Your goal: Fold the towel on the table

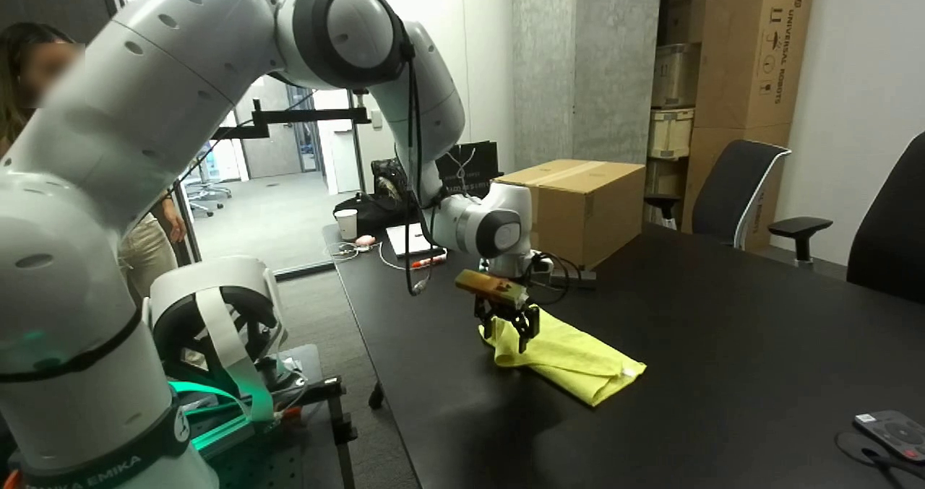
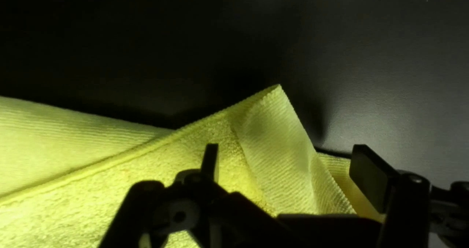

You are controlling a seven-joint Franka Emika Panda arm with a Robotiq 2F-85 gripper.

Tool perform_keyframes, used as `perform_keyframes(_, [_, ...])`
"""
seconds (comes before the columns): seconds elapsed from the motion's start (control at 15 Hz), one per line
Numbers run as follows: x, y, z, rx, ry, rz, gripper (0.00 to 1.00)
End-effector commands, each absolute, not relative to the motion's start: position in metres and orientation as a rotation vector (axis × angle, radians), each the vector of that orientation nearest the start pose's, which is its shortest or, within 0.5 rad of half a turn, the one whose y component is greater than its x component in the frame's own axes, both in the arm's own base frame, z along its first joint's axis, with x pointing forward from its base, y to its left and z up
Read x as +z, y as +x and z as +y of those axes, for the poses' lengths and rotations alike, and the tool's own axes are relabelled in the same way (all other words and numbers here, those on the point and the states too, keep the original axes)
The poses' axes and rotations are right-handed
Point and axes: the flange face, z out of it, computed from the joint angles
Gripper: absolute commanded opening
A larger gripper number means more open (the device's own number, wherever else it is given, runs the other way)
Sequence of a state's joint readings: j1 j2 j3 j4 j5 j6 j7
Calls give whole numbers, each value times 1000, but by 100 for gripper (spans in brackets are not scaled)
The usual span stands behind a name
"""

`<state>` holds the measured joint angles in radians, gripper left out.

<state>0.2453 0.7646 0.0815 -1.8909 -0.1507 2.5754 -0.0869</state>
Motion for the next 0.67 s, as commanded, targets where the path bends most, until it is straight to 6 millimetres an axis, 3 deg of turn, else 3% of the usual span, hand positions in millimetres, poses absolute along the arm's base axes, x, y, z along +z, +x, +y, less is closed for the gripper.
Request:
perform_keyframes(0.0, [91, 585, 200, 100, -3060, -815, 60])
perform_keyframes(0.07, [90, 586, 199, 99, -3060, -814, 53])
perform_keyframes(0.33, [92, 587, 199, 96, -3065, -812, 40])
perform_keyframes(0.4, [95, 587, 199, 99, -3070, -813, 42])
perform_keyframes(0.6, [103, 589, 199, 99, -3082, -825, 26])
